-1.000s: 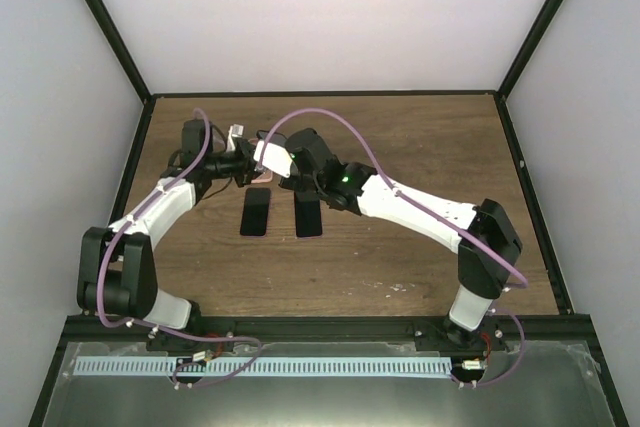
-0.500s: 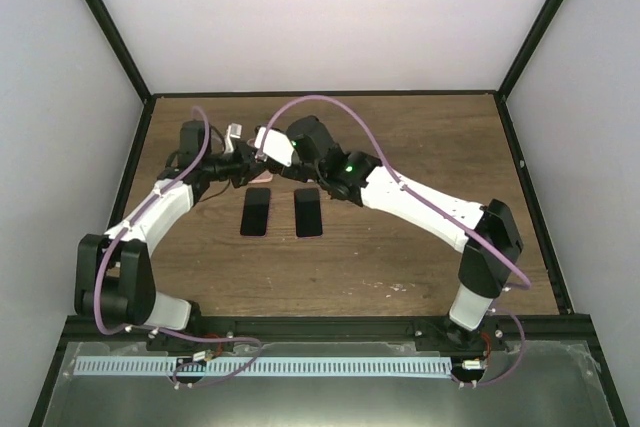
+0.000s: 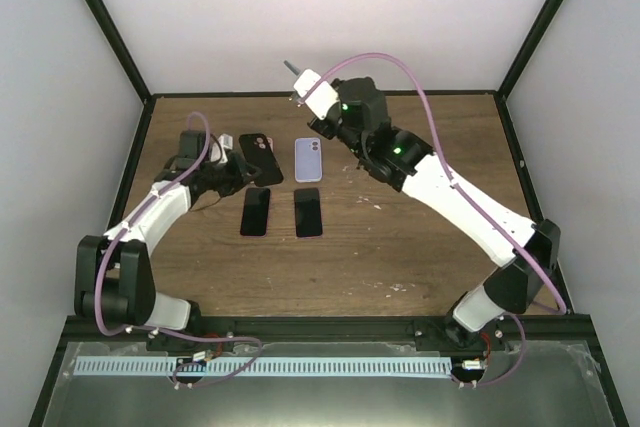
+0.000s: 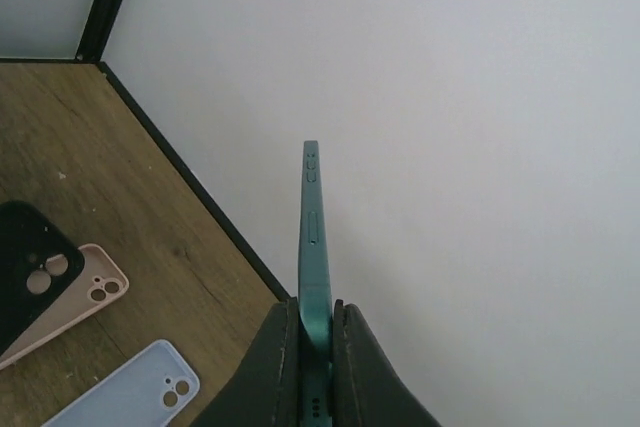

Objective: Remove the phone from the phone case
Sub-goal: Place the phone case at the center of the board.

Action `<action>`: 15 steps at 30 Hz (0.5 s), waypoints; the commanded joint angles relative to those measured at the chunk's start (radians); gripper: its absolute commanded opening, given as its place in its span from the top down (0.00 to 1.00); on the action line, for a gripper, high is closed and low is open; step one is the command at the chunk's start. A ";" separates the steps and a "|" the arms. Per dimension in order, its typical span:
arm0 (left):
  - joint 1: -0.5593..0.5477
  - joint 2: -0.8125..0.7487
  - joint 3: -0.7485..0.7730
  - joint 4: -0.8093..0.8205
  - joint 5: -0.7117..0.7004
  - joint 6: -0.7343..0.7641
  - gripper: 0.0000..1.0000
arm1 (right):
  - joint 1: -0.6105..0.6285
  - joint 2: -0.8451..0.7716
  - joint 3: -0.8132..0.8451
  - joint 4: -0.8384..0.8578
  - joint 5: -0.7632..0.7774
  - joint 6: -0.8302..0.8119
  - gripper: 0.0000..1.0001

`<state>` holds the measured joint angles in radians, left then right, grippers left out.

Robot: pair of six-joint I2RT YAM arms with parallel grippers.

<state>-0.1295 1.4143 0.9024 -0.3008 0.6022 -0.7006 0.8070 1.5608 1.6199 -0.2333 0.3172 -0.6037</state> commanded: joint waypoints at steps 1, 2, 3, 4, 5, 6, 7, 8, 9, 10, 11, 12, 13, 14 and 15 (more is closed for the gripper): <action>-0.023 0.008 0.058 0.001 -0.033 0.095 1.00 | -0.083 -0.085 -0.009 0.004 -0.040 0.074 0.99; -0.040 0.027 0.076 -0.001 -0.032 0.104 1.00 | -0.103 -0.093 -0.011 -0.003 -0.053 0.089 0.99; -0.060 0.048 0.099 -0.012 -0.034 0.116 1.00 | -0.122 -0.102 -0.015 -0.010 -0.061 0.102 0.99; -0.084 0.074 0.125 -0.019 -0.033 0.127 1.00 | -0.138 -0.111 -0.020 -0.015 -0.070 0.109 0.99; -0.108 0.099 0.150 -0.023 -0.035 0.140 1.00 | -0.151 -0.120 -0.023 -0.018 -0.076 0.113 0.99; -0.131 0.129 0.179 -0.028 -0.042 0.150 1.00 | -0.162 -0.132 -0.027 -0.021 -0.080 0.116 0.99; -0.153 0.155 0.203 -0.029 -0.048 0.152 1.00 | -0.172 -0.139 -0.030 -0.023 -0.084 0.123 0.99; -0.170 0.188 0.235 -0.027 -0.050 0.151 1.00 | -0.181 -0.146 -0.032 -0.028 -0.090 0.129 0.99; -0.185 0.222 0.261 -0.026 -0.050 0.149 1.00 | -0.188 -0.151 -0.035 -0.029 -0.096 0.133 0.99; -0.199 0.264 0.286 -0.026 -0.053 0.145 1.00 | -0.194 -0.156 -0.040 -0.030 -0.099 0.135 0.99; -0.213 0.297 0.309 -0.022 -0.055 0.142 1.00 | -0.197 -0.158 -0.044 -0.029 -0.098 0.138 0.99; -0.228 0.329 0.331 -0.017 -0.061 0.138 1.00 | -0.200 -0.160 -0.045 -0.028 -0.099 0.138 0.99; -0.242 0.358 0.352 -0.009 -0.062 0.134 1.00 | -0.203 -0.161 -0.046 -0.029 -0.100 0.140 0.99; -0.257 0.388 0.376 -0.002 -0.060 0.134 1.00 | -0.205 -0.163 -0.047 -0.029 -0.101 0.142 0.99; -0.273 0.419 0.399 0.001 -0.062 0.135 1.00 | -0.205 -0.162 -0.048 -0.028 -0.102 0.144 0.99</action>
<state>-0.3599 1.7451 1.2236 -0.3237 0.5533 -0.5789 0.6064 1.4391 1.5658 -0.3103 0.2394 -0.4862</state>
